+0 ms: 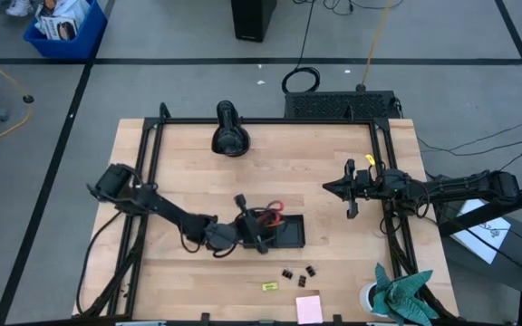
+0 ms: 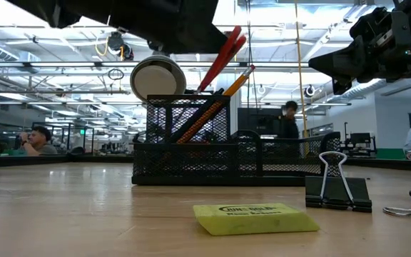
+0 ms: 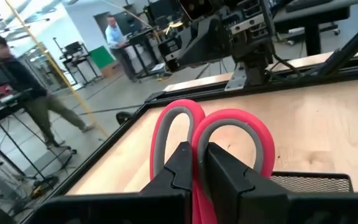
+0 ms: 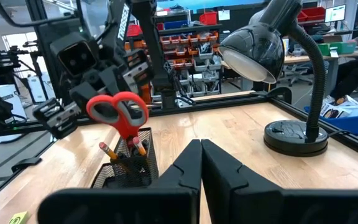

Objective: Pick and place office supplies into organizer
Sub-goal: Put the red scissor into the desk organizer

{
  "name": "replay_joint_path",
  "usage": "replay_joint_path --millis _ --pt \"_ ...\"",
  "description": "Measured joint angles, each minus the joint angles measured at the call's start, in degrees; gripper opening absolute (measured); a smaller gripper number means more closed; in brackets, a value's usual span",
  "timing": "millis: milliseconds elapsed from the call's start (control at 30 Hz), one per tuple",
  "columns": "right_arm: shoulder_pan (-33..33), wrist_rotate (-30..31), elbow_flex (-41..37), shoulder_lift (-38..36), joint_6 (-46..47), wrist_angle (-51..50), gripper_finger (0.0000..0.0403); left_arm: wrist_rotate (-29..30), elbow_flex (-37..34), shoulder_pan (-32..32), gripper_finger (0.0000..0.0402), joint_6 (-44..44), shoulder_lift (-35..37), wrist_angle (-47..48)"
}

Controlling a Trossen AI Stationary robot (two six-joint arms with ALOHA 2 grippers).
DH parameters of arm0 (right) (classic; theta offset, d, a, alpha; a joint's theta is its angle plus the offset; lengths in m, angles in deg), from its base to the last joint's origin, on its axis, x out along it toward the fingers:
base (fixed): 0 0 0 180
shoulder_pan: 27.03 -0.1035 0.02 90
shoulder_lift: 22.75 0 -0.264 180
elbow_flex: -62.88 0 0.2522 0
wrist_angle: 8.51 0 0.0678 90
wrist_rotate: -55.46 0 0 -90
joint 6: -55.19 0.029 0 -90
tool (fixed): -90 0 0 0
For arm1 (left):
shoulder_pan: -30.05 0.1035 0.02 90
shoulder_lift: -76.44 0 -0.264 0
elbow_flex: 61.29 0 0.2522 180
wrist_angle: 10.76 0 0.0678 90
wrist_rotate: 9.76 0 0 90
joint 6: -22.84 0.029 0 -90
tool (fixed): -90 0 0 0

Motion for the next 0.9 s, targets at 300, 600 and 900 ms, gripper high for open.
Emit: replay_joint_path --millis 300,600,900 --pt "-0.02 0.02 0.01 0.02 0.40 0.02 0.0004 8.26 0.00 -2.41 0.0025 0.00 -1.64 -3.13" --pt "-0.02 -0.04 0.02 0.01 0.61 0.02 0.0004 11.00 0.00 -4.36 0.0026 -7.02 -1.64 2.86" --pt "-0.02 -0.02 0.01 0.02 0.61 0.27 0.0004 11.66 0.04 -4.11 0.0026 -13.30 -1.62 9.20"
